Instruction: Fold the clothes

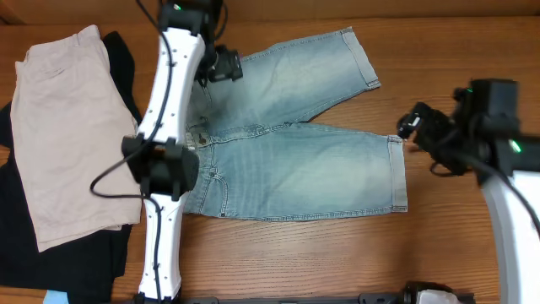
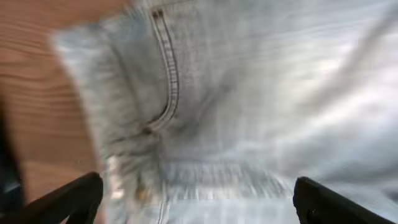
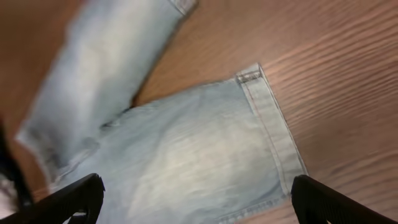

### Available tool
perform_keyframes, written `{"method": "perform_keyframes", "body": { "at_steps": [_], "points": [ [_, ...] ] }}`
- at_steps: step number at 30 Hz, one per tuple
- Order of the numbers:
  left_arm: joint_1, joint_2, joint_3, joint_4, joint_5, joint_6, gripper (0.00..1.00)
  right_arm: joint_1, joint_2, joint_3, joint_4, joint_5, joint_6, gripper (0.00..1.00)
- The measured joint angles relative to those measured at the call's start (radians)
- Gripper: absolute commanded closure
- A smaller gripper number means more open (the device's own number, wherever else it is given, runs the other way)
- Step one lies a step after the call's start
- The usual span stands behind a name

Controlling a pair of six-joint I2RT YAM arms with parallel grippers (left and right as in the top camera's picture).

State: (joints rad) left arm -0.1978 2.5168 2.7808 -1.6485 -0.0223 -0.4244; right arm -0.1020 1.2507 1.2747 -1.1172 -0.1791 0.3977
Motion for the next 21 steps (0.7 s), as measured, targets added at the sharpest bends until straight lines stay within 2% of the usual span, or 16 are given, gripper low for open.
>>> {"method": "perform_keyframes", "body": {
  "at_steps": [5, 11, 17, 21],
  "points": [
    [-0.048, -0.185, 0.077, -0.032, -0.028, 0.027, 0.00, 0.000, -0.196, 0.006, -0.097, 0.001, -0.002, 0.00],
    [-0.146, -0.407, 0.055, -0.033, -0.035, 0.050, 0.00, 0.000, -0.344, 0.007, -0.220, 0.001, -0.002, 0.00],
    [-0.217, -0.630, -0.262, -0.035, -0.038, 0.024, 0.00, 0.000, -0.384, 0.007, -0.238, 0.001, -0.002, 0.00],
    [-0.235, -0.754, -0.622, -0.036, -0.097, -0.143, 0.04, 0.000, -0.366, 0.007, -0.197, 0.005, -0.002, 0.00]
  ]
}}
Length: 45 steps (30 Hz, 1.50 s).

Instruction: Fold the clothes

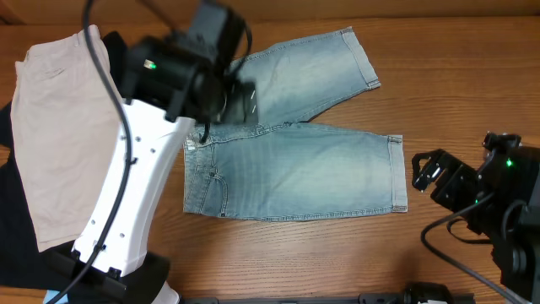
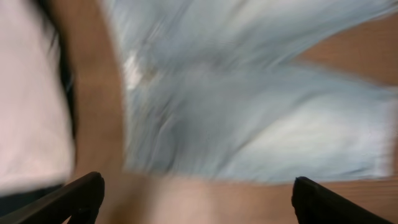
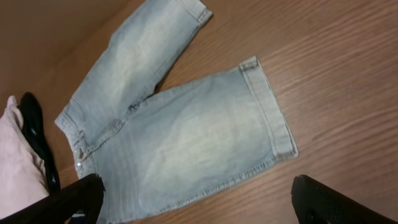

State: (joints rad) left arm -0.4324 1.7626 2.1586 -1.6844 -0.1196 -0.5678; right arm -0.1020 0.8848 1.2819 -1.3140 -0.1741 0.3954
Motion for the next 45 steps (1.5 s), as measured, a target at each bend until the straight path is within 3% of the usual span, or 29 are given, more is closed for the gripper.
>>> {"method": "perform_keyframes", "body": {
  "at_steps": [4, 9, 12, 19, 34, 43, 45],
  "points": [
    [0.013, -0.060, -0.317, 0.047, -0.060, -0.195, 0.00, 0.000, 0.032, 0.000, 0.038, 0.026, 0.001, 0.00],
    [0.062, -0.065, -0.575, 0.202, -0.049, -0.373, 0.02, 0.000, 0.117, 0.000, 0.050, 0.045, 0.000, 0.00],
    [0.089, -0.068, -0.690, 0.305, -0.026, -0.415, 0.05, 0.000, 0.182, 0.000, 0.048, 0.049, 0.000, 0.05],
    [0.097, -0.069, -0.922, 0.510, 0.108, -0.457, 0.09, 0.000, 0.379, 0.000, 0.059, 0.051, -0.024, 0.05],
    [0.139, -0.070, -1.091, 0.598, 0.109, -0.571, 0.04, 0.000, 0.477, -0.007, 0.103, 0.051, -0.056, 0.02],
    [0.247, -0.071, -1.181, 0.756, 0.109, -0.583, 0.07, 0.000, 0.477, -0.014, 0.103, 0.051, -0.056, 0.02],
    [0.247, -0.071, -1.190, 0.780, 0.109, -0.583, 0.13, 0.000, 0.477, -0.014, 0.104, 0.051, -0.055, 0.02]
  ]
}}
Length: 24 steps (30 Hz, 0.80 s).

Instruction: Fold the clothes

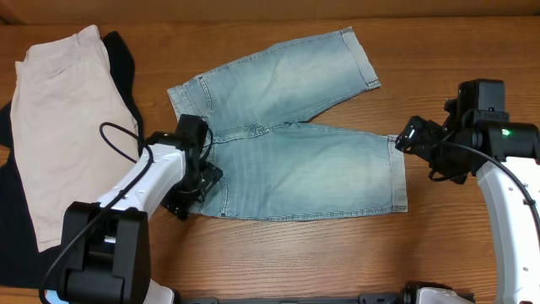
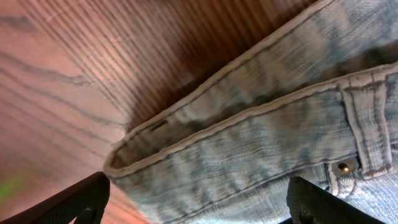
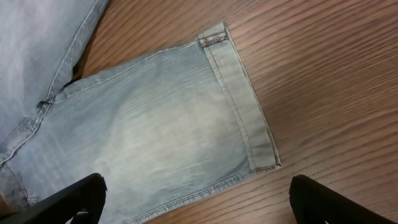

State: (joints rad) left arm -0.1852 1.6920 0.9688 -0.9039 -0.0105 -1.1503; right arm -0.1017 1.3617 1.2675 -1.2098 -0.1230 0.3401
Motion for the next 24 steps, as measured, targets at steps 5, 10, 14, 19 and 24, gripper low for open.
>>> {"method": "perform_keyframes", "body": {
  "at_steps": [5, 10, 14, 19, 24],
  "points": [
    [0.000, -0.002, -0.037, 0.040, 0.000, -0.005, 0.33, 0.000, 0.000, 0.000, 0.003, 0.000, 0.009, 0.02],
    [0.000, -0.013, -0.064, 0.056, 0.003, 0.001, 0.57, 0.000, 0.000, 0.000, 0.002, 0.000, 0.029, 0.03],
    [0.000, -0.018, -0.066, 0.060, 0.003, 0.003, 0.80, 0.000, 0.000, 0.000, -0.014, 0.000, 0.069, 0.04],
    [0.000, -0.024, -0.066, 0.059, 0.003, 0.055, 0.84, 0.000, 0.023, 0.000, -0.040, 0.000, 0.105, 0.06],
    [0.000, -0.024, -0.066, 0.060, 0.003, 0.086, 0.96, 0.000, 0.079, -0.001, -0.055, 0.000, 0.124, 0.09]
  ]
}}
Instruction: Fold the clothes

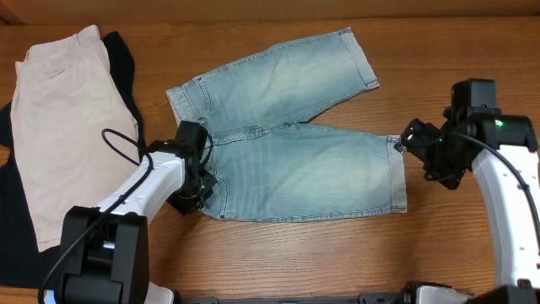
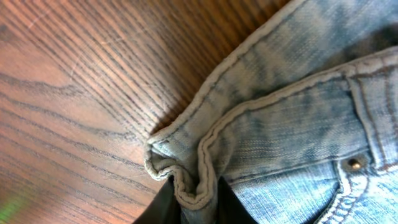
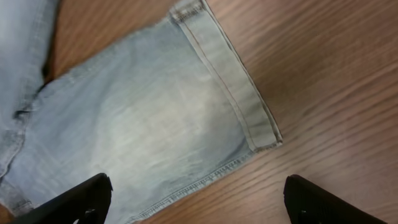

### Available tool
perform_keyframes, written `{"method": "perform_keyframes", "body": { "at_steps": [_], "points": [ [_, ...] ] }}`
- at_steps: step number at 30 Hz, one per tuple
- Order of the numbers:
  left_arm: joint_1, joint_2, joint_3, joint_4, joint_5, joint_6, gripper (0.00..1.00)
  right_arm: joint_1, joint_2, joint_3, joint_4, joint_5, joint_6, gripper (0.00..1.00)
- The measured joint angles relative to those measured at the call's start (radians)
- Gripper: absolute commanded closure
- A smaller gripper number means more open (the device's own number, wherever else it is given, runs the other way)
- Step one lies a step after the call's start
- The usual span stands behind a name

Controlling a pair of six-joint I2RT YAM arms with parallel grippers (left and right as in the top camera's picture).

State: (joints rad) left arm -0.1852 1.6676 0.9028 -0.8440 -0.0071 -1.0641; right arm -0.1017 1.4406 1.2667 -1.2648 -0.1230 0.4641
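Observation:
Light blue denim shorts lie spread flat on the wooden table, legs pointing right. My left gripper is shut on the near corner of the waistband, which bunches between its fingers. My right gripper hovers open over the hem of the near leg, its fingertips wide apart and touching nothing.
Beige shorts lie at the left on top of a black garment. Bare wooden table runs along the front and right of the denim shorts.
My left gripper was open at the waistband corner; now it is shut on it, with the denim puckered between the fingers. My right gripper stays open by the near leg's hem, shifted slightly.
My left arm first reached over the shorts' crotch, then swung above the waistband, and came down open at the near waistband corner, which it now pinches. My right gripper, always open, went from the near leg's hem to the front right and returned to the hem.

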Motion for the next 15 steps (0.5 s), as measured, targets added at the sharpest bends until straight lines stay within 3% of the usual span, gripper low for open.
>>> {"method": "perform_keyframes", "body": {
  "at_steps": [3, 8, 15],
  "points": [
    [0.000, -0.005, 0.000, 0.003, 0.000, 0.018, 0.96, 0.000, 0.031, 0.000, -0.016, 0.000, 0.003, 0.10],
    [0.000, -0.005, 0.000, 0.008, 0.000, 0.021, 0.96, 0.000, 0.080, -0.019, -0.018, 0.000, 0.008, 0.24],
    [0.000, -0.005, -0.001, 0.013, 0.000, 0.023, 0.96, 0.000, 0.095, -0.194, 0.111, 0.000, 0.067, 0.33]
  ]
}}
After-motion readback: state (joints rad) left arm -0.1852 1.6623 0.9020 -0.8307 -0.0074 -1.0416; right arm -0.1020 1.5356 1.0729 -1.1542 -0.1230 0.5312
